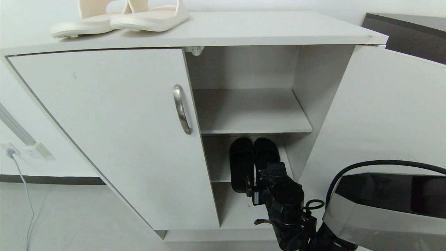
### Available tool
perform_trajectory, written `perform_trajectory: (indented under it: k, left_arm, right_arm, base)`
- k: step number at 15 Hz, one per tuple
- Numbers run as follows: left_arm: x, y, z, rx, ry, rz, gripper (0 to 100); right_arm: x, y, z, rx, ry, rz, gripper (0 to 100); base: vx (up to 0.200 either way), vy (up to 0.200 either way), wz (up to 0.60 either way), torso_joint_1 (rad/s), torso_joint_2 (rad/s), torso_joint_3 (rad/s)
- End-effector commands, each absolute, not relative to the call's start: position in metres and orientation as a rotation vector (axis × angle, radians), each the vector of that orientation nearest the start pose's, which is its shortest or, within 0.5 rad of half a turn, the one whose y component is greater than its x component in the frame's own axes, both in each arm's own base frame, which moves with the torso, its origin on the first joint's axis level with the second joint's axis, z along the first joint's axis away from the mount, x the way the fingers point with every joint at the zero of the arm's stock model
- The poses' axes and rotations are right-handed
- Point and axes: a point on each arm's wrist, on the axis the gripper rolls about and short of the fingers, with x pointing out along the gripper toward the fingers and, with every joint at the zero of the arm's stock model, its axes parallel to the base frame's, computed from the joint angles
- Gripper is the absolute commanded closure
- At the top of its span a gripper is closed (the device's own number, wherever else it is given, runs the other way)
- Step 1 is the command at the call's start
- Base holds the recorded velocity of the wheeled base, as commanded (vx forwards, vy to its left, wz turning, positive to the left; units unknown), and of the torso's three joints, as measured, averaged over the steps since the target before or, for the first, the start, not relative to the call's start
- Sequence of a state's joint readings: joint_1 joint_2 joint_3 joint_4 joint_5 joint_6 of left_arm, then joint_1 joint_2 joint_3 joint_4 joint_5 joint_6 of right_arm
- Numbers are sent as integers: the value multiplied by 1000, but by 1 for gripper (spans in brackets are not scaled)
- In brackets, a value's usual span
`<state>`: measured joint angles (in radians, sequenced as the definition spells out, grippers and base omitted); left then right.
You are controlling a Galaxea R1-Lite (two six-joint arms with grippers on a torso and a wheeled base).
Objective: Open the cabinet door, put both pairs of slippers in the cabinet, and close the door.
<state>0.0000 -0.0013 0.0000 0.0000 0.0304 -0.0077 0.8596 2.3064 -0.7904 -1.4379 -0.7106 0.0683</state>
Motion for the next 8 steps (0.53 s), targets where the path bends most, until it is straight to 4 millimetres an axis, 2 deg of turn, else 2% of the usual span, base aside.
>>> perform_trajectory:
  k: [1, 4, 8]
  left_arm:
    - [-23, 1, 75, -9, 0, 31, 100]
    - [-23, 1, 75, -9, 0, 31, 100]
    - [-23, 1, 75, -18, 0, 29, 100]
  right_arm:
    - [257, 281, 48, 15, 57, 158, 0]
    - [255, 283, 46, 13, 61, 162, 0]
    - [253, 285, 47, 15, 58, 168, 0]
  base:
    - [0, 0, 0, 0, 0, 0]
    - [0, 0, 0, 0, 0, 0]
    - [-200, 0, 0, 7, 2, 1]
